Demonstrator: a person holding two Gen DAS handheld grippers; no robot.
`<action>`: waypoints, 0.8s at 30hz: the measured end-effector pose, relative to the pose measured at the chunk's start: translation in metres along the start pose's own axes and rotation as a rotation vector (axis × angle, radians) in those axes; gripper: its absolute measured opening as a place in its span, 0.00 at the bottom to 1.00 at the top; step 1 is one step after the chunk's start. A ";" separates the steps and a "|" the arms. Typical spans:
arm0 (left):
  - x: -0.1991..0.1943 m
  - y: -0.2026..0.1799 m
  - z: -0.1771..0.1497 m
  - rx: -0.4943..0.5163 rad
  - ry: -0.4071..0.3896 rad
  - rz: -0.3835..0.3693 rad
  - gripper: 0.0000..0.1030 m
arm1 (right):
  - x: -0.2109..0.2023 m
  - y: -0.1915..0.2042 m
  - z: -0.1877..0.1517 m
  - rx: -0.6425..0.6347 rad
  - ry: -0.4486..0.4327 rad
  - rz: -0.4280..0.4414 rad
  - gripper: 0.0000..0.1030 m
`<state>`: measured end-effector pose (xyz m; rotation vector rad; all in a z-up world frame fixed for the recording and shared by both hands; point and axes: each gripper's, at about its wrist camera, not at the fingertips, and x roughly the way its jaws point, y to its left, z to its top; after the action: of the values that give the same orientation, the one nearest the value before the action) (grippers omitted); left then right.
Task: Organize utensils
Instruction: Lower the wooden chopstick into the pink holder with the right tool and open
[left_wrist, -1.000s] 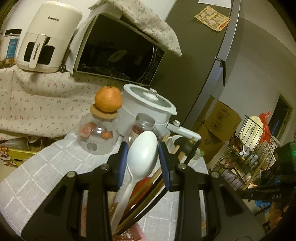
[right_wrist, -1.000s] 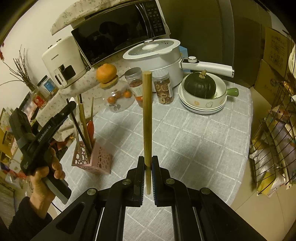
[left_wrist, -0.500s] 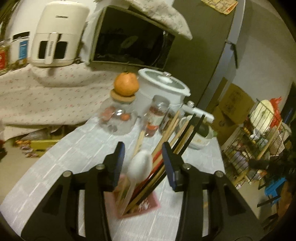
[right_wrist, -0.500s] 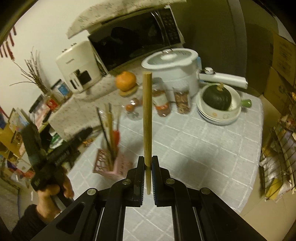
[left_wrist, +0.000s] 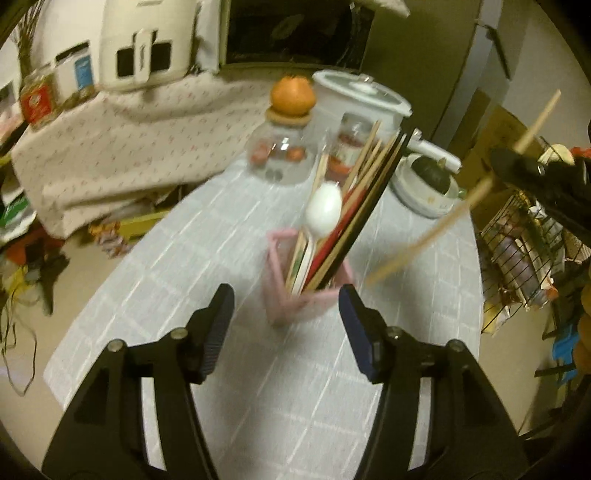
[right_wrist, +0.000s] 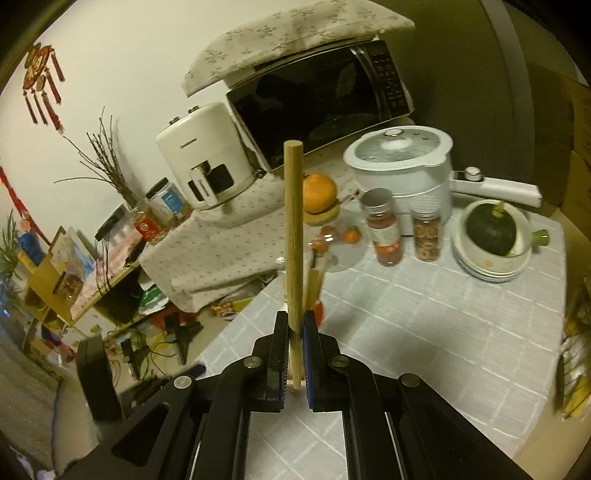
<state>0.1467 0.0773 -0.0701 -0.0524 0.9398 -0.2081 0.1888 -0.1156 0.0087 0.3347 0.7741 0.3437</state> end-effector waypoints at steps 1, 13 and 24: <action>0.000 0.000 -0.001 -0.005 0.023 0.009 0.58 | 0.006 0.004 0.001 0.000 -0.001 0.005 0.07; -0.005 0.013 -0.020 -0.135 0.128 0.024 0.63 | 0.074 0.021 -0.012 0.018 0.056 0.026 0.07; 0.001 0.018 -0.022 -0.153 0.149 0.033 0.63 | 0.083 0.014 -0.016 0.000 0.064 -0.028 0.07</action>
<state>0.1321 0.0961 -0.0863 -0.1646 1.1031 -0.1105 0.2301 -0.0658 -0.0469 0.3139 0.8405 0.3288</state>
